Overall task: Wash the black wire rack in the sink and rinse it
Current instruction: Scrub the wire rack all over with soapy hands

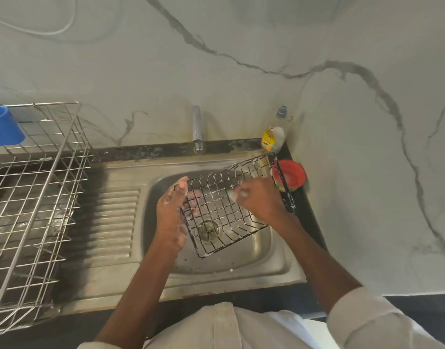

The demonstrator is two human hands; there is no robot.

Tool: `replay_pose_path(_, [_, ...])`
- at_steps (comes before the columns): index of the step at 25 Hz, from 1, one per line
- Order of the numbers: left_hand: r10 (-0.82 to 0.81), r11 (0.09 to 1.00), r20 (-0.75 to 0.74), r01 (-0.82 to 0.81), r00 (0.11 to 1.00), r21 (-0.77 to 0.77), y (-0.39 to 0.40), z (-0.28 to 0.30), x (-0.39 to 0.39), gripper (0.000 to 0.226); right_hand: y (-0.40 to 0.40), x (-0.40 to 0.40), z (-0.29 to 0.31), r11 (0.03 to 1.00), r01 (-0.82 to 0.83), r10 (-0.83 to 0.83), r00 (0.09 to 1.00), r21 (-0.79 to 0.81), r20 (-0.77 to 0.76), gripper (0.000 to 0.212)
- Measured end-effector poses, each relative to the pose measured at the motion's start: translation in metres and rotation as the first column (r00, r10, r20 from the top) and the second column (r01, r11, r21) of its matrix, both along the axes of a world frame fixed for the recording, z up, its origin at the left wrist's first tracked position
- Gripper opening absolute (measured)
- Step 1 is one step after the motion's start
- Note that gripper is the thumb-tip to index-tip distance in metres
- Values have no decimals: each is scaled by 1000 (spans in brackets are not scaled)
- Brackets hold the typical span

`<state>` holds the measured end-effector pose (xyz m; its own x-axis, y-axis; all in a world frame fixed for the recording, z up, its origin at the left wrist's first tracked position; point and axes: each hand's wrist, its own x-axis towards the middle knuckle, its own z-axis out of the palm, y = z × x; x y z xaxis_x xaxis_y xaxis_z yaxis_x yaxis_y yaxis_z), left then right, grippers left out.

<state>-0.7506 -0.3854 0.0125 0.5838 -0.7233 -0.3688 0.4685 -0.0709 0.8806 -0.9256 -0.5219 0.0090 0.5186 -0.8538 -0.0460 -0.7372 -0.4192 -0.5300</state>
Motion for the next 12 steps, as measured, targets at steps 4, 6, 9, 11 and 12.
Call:
replay_pose_path(4, [-16, 1000, 22, 16, 1000, 6, 0, 0, 0, 93, 0, -15, 2, 996, -87, 92, 961, 28, -261, 15])
replay_pose_path(6, [-33, 999, 36, 33, 999, 10, -1, -1, -2, 83, -10, -4, 6, 989, 122, -121, 992, -84, 27, 19])
replay_pose_path(9, [-36, 999, 36, 36, 999, -1, -4, -1, -2, 85, -15, 5, 9, 957, 246, -219, 961, -154, 170, 20])
replay_pose_path(11, [-23, 1000, 40, 24, 999, -9, -3, 0, 1, 88, -5, -3, 7, 986, 122, -133, 987, -109, -94, 18])
replay_pose_path(12, [-12, 1000, 40, 13, 999, -11, -2, 1, 2, 79, 3, -8, 7, 997, 60, -72, 956, -52, -285, 17])
